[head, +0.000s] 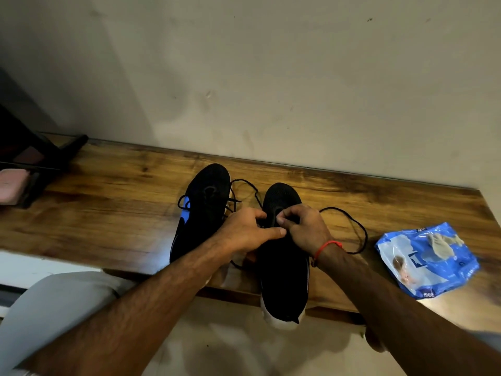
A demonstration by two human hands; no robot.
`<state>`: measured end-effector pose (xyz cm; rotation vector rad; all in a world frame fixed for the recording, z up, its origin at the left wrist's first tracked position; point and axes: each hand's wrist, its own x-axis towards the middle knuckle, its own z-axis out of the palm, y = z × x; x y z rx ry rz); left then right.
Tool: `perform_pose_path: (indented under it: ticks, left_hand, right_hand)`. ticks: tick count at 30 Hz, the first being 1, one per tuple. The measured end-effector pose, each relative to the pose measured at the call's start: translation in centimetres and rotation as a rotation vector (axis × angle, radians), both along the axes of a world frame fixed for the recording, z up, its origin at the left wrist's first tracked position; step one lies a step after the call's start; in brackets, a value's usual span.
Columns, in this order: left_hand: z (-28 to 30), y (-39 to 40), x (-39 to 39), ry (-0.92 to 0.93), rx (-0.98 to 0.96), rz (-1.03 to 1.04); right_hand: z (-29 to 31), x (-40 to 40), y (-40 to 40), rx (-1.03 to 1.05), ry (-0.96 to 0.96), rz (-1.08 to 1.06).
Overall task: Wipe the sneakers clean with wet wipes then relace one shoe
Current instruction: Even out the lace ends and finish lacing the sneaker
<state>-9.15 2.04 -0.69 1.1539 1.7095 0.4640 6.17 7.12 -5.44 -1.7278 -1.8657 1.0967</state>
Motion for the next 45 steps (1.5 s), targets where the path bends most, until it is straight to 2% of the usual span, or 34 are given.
perform_pose_path:
  ticks: [4,13,18,25,29,36,39,43,45]
  left_hand:
    - [-0.5,-0.4,-0.3,-0.076,0.030,0.037]
    - [-0.4,-0.4,-0.1,0.010,0.084,-0.020]
    - [-0.1,-0.5,0.0,0.008,0.031,-0.064]
    - [-0.1,-0.9,-0.2,-0.139,-0.015,0.025]
    - [-0.4,-1.0,-0.3,-0.205,0.005,0.061]
    - [-2.6,0.1,-0.2,0.026,0.202,0.215]
    - [-3.4,0.7,0.0,0.126,0.228,0.191]
    - [-3.4,1.2,0.4,0.193,0.232,0.185]
    - [-2.7,1.2,0.6,0.240,0.268,0.164]
  right_hand:
    - [0.2,-0.1,0.3,-0.008,-0.010,0.028]
    - [0.4,0.6,0.9,-0.060,-0.021,0.063]
    - [-0.4,0.2,0.7,0.040,-0.109,0.041]
    - [-0.6,0.3,0.8,0.020,-0.094,0.009]
    - [-1.1,0.2,0.8,-0.049,-0.009,0.001]
    - [-1.6,0.5,1.3,-0.100,0.010,0.042]
    - [-1.2,0.7,1.3,-0.125,0.032,0.069]
    - [0.7,0.7,0.7,-0.039,0.098,0.045]
    - [1.8,0.8,0.1,0.008,0.001,0.154]
